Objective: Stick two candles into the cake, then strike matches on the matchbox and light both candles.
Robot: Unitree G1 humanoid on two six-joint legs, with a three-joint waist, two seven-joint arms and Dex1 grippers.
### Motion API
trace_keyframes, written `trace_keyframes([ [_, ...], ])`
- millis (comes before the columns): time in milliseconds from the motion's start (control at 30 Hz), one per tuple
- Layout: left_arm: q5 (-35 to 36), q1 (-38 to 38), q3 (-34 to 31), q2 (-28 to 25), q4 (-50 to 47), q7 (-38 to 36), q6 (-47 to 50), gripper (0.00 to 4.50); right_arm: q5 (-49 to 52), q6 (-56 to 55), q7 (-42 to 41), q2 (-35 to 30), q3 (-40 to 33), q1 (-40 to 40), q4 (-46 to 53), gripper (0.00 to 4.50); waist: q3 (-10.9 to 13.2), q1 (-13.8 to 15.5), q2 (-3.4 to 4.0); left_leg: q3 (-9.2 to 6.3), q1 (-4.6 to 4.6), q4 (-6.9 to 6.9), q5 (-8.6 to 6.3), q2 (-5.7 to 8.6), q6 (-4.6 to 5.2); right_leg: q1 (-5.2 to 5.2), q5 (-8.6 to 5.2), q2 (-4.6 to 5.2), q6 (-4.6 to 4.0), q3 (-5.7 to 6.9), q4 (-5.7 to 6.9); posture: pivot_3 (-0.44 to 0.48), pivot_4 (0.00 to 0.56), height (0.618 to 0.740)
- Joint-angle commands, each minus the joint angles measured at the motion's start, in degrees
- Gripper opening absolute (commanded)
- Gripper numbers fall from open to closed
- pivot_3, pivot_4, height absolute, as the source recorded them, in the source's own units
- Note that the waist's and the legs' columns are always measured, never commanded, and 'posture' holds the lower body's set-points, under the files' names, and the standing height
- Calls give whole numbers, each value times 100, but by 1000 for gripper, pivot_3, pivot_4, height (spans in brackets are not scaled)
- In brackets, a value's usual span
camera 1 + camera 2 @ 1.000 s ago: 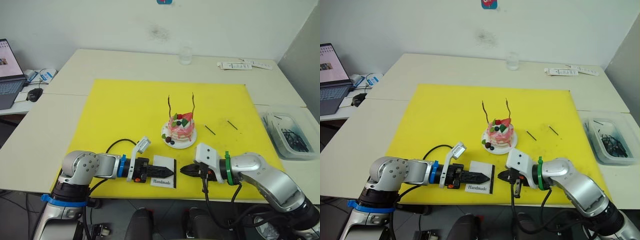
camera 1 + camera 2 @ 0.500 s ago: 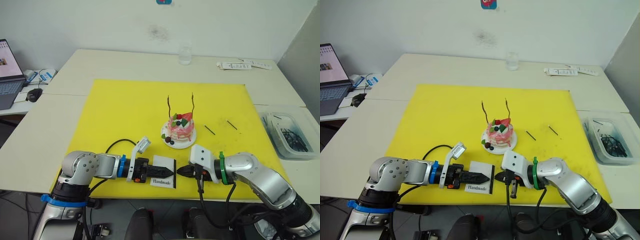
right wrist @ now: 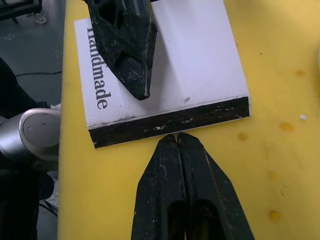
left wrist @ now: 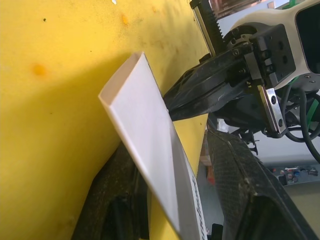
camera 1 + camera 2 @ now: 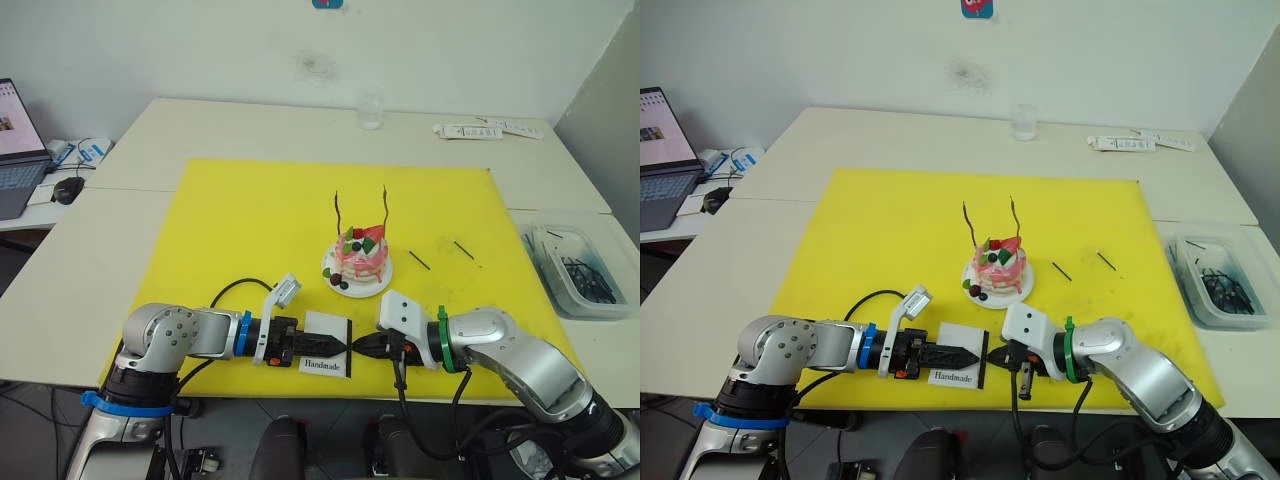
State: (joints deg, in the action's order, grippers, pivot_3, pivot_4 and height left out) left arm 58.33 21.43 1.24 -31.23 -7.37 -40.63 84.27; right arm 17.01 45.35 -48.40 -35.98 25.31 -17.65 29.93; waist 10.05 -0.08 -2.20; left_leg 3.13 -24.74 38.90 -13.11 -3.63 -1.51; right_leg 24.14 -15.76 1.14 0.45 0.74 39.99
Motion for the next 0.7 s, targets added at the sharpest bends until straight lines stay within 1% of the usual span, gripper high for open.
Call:
trace_keyframes([
  [33,-123,-32,64,-33,-18,16,5,2041,76,-16,-4,59,-62,-54,128,0,0,0,0,0,0,0,0,0,0,0,0,0,0,0,0,0,150,684],
  [200,-161,-33,83,-32,8,-5,-23,2041,46,-43,-30,34,-85,-40,87,0,0,0,0,1,0,0,0,0,0,0,0,0,0,0,0,0,150,684],
  [300,-274,-61,134,-29,30,78,-68,1455,54,-48,-42,-26,-151,-21,104,0,0,0,0,1,0,0,0,1,0,0,0,0,0,0,0,0,150,684],
  [433,-404,-113,258,-90,-37,61,-134,185,118,-3,-39,-158,-342,75,215,0,0,1,0,2,0,0,0,2,0,-1,0,0,0,-1,0,0,150,684],
  [467,-413,-127,259,-89,-45,67,-140,33,131,5,-34,-183,-385,103,248,0,-1,1,1,2,0,0,0,2,0,-1,0,1,0,-1,0,0,150,684],
  [700,-456,-146,201,-109,-97,83,-247,33,295,119,283,-220,-1039,347,582,0,-1,3,2,0,1,0,0,1,0,-1,1,2,0,-1,0,0,150,684],
])
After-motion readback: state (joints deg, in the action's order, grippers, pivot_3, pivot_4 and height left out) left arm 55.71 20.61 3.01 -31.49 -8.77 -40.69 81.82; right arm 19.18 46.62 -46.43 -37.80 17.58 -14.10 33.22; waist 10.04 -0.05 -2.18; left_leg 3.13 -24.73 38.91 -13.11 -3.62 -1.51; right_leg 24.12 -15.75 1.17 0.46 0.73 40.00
